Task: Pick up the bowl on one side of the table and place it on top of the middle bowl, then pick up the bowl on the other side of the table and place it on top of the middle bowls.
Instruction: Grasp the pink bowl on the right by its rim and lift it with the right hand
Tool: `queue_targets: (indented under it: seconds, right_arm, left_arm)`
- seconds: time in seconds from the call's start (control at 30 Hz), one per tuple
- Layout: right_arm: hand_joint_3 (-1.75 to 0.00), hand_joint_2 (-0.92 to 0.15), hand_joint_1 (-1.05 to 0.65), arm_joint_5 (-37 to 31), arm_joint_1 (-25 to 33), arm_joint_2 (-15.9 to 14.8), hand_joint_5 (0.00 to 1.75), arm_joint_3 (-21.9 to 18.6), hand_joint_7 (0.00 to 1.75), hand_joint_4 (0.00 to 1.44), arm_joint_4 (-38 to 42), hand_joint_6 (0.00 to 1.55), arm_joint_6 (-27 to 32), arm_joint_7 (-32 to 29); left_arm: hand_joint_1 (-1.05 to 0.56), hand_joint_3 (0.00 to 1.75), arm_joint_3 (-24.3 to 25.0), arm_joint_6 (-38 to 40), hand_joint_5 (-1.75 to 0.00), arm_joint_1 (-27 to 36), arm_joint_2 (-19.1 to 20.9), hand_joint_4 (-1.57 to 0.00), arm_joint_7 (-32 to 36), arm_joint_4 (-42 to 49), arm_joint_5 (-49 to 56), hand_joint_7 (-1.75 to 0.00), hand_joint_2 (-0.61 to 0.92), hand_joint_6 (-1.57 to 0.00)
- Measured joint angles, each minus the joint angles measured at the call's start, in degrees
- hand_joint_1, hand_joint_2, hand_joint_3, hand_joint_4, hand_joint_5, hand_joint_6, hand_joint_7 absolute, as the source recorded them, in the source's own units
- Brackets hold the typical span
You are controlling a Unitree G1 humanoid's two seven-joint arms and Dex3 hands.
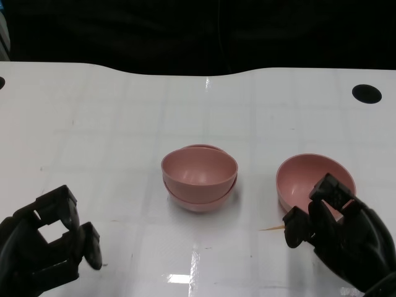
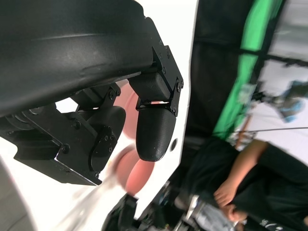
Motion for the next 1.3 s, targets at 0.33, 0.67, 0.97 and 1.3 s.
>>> queue_targets:
  seconds: [0.33,0.67,0.97,1.3]
  right_arm:
    - [-0.95,-0.69,-0.23,-29.16,-0.42,-0.22,1.62,2.57,1.26,0.77,5.33,0.77,-40.52,-9.45]
    - [-0.37,-0.92,-0.65,-69.35,-0.43,-14.04,0.06,2.50,0.03,0.62,-1.37,0.74,-51.12,-25.33]
    - [-0.36,-0.92,-0.79,-84.81,1.99,-21.48,0.00,6.92,0.00,0.37,-10.87,0.43,-34.90,-23.16]
    - [-0.27,-0.92,-0.80,-86.06,-0.77,-26.01,0.00,12.17,0.00,0.35,-6.94,0.39,-27.58,-23.96]
  left_arm:
    - [0.08,1.53,5.03,16.07,-1.75,-2.03,1.70,-1.06,0.03,-1.99,-8.06,-1.75,0.92,-0.76]
    - [0.02,1.49,8.31,26.22,-1.75,-2.92,1.51,-0.93,8.28,-6.21,-13.72,-1.75,0.92,-0.34]
    - [0.01,1.49,8.60,26.74,-1.75,-2.48,1.03,-0.92,9.06,-9.36,-12.95,-1.75,0.92,-0.38]
    - [0.00,1.45,9.70,26.87,-1.75,-2.34,0.65,-0.94,9.57,-9.34,-12.92,-1.75,0.92,-0.52]
